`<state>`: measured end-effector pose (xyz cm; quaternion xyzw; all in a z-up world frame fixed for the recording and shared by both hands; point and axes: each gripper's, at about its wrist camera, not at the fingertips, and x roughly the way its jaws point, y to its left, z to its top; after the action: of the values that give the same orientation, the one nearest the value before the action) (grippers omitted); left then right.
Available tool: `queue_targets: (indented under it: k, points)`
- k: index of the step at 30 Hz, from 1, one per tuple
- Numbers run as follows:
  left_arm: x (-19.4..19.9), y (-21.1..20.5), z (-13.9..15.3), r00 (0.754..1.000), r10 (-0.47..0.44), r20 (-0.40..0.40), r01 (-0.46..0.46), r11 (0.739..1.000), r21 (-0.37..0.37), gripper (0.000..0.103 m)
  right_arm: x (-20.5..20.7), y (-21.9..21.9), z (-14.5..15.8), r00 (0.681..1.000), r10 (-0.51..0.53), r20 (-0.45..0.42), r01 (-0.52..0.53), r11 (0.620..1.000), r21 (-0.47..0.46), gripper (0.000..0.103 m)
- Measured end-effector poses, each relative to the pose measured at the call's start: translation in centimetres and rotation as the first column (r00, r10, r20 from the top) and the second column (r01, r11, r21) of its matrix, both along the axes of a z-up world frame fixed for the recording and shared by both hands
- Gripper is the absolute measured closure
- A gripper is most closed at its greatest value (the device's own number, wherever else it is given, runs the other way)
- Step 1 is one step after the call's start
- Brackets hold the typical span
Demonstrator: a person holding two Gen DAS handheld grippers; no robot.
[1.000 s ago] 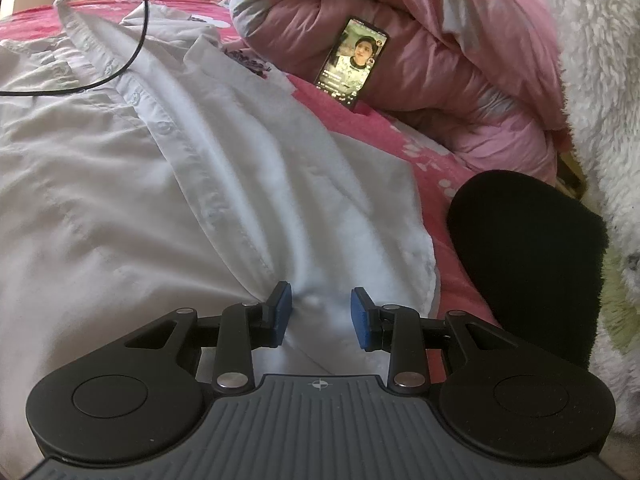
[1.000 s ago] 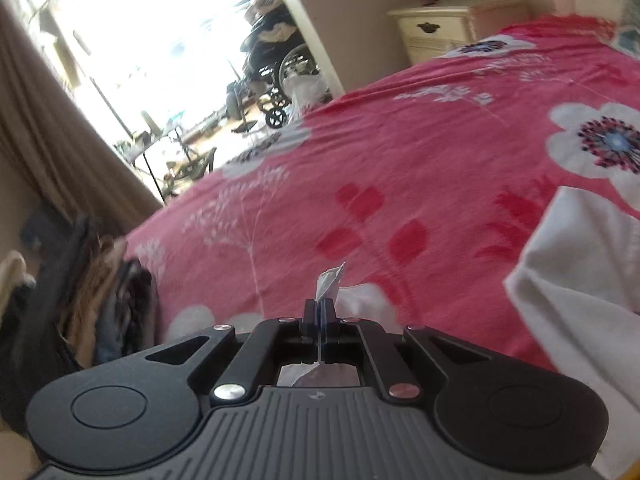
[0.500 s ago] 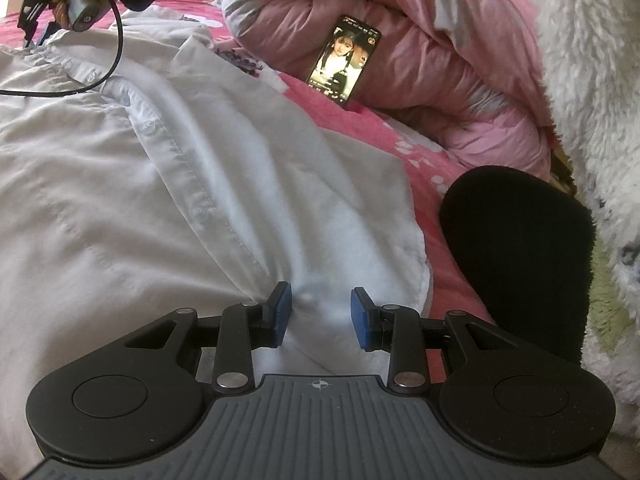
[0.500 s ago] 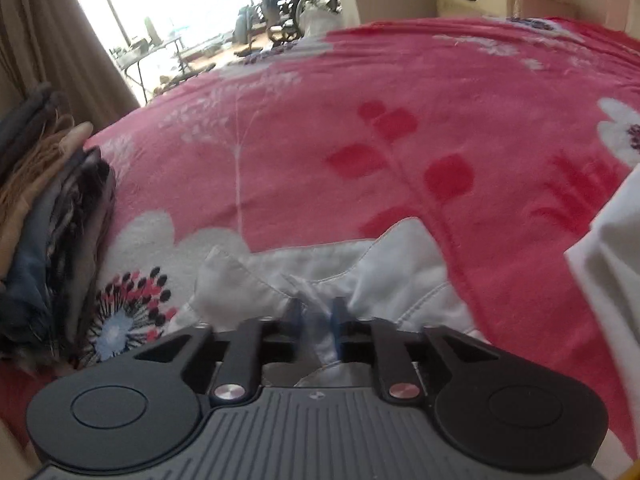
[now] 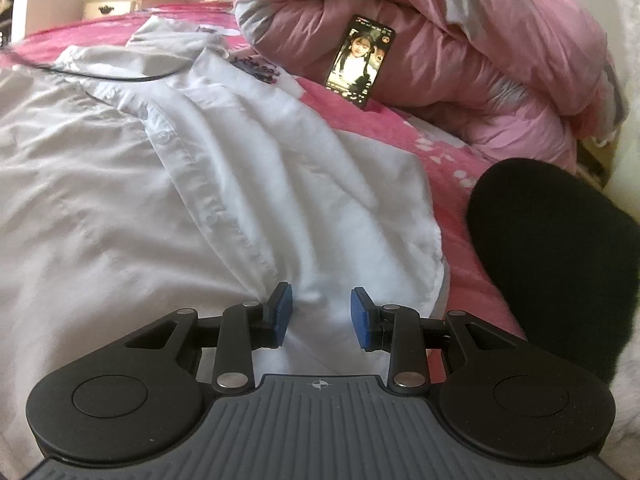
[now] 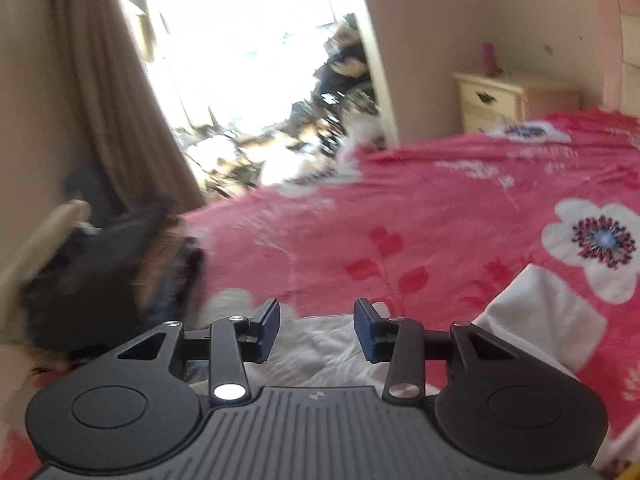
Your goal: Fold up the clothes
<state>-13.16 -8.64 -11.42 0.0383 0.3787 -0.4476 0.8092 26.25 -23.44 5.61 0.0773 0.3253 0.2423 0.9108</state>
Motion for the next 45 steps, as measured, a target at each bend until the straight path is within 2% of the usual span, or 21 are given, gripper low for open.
queue_targets:
  k: [2,4,7,9,10,13,15,19,22,26,30,32,38,45]
  points:
    - [-0.5,-0.2,0.0,1.0,0.003,0.03,-0.003,1.0,0.022,0.071,-2.4,-1.3,1.0,0.999,0.053,-0.012,-0.053,0.999,0.011,0.06]
    - [-0.9,-0.5,0.1,0.998,0.006,0.055,-0.008,0.999,0.041,0.071,-4.7,-1.4,0.3,0.99,0.12,-0.069,-0.122,0.992,-0.039,0.06]
    - [-1.3,-0.9,0.1,0.996,0.015,0.083,-0.021,0.997,0.068,0.071,-8.2,0.4,-2.7,0.968,0.207,-0.141,-0.232,0.954,-0.191,0.065]
    - [-1.4,-1.1,0.2,0.996,0.027,0.087,-0.034,0.996,0.078,0.071,-10.1,1.8,-5.1,0.952,0.241,-0.187,-0.284,0.924,-0.256,0.066]
    - [-1.4,-1.2,0.2,0.996,0.033,0.087,-0.04,0.996,0.081,0.071,-10.9,2.5,-6.2,0.946,0.251,-0.206,-0.303,0.91,-0.283,0.072]
    - [-1.5,-1.4,0.3,0.995,0.047,0.089,-0.055,0.994,0.09,0.071,-12.0,4.0,-9.0,0.944,0.239,-0.228,-0.305,0.895,-0.326,0.075]
    - [-1.5,-1.5,0.4,0.995,0.05,0.092,-0.058,0.994,0.096,0.071,-11.5,4.2,-10.0,0.951,0.199,-0.236,-0.268,0.911,-0.314,0.076]
    - [-1.6,-1.5,0.4,0.995,0.049,0.092,-0.058,0.994,0.097,0.071,-10.2,4.3,-11.2,0.954,0.161,-0.252,-0.234,0.927,-0.294,0.077]
    - [-1.4,-1.4,0.3,0.995,0.046,0.086,-0.054,0.994,0.09,0.07,-10.0,4.4,-11.9,0.948,0.169,-0.268,-0.252,0.914,-0.317,0.077]
    - [-1.3,-1.1,0.3,0.996,0.041,0.08,-0.048,0.996,0.081,0.07,-10.0,4.9,-12.1,0.951,0.184,-0.25,-0.271,0.885,-0.378,0.077]
    - [-1.2,-1.0,0.4,0.997,0.035,0.075,-0.041,0.996,0.074,0.07,-10.8,5.1,-10.2,0.965,0.209,-0.16,-0.256,0.881,-0.398,0.077]
    - [-1.2,-1.0,0.4,0.997,0.033,0.073,-0.038,0.997,0.072,0.07,-11.3,5.3,-9.7,0.959,0.244,-0.143,-0.281,0.877,-0.389,0.077]
    - [-1.1,-1.1,0.4,0.997,0.028,0.072,-0.033,0.997,0.07,0.07,-11.9,6.5,-11.9,0.942,0.276,-0.19,-0.334,0.829,-0.449,0.077]
    - [-1.1,-1.1,0.4,0.997,0.028,0.075,-0.033,0.997,0.072,0.07,-10.9,6.0,-12.5,0.943,0.242,-0.23,-0.321,0.849,-0.42,0.077]
